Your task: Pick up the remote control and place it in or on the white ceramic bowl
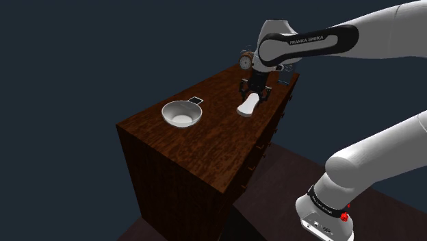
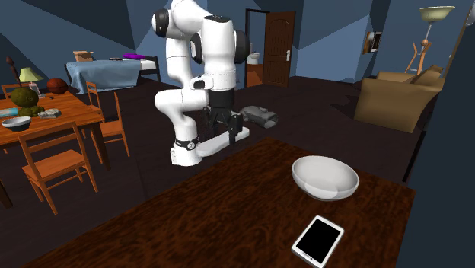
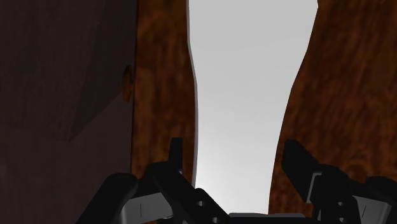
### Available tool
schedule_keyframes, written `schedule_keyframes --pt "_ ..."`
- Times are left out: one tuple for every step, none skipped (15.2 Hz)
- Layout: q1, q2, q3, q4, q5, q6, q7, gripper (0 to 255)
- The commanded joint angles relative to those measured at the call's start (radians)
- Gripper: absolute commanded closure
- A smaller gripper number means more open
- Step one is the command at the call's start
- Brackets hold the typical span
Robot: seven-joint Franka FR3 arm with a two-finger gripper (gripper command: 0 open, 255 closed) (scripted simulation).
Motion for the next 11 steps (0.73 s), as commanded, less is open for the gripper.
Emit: schedule_keyframes --pt "0.011 0.054 0.033 0.055 -0.003 0.001 0.049 255" --pt "0.016 0.082 0.049 0.083 -0.007 0.001 0.073 255" --pt "0.021 0.110 0.065 0.112 -0.012 0.001 0.097 255" --pt "0.026 0.139 0.080 0.143 -0.019 0.000 0.122 255" --pt "0.032 0.169 0.095 0.174 -0.026 -0.002 0.146 255" --pt "0.037 0.199 0.109 0.207 -0.035 -0.004 0.171 255" --pt "0.043 0.230 0.122 0.240 -0.046 -0.008 0.196 255" --pt "0.050 0.262 0.135 0.275 -0.057 -0.012 0.222 255" --pt "0.057 0.295 0.148 0.311 -0.070 -0.017 0.247 255" --pt "0.065 0.329 0.159 0.349 -0.084 -0.023 0.273 255" --pt "0.075 0.363 0.170 0.388 -0.099 -0.030 0.298 255"
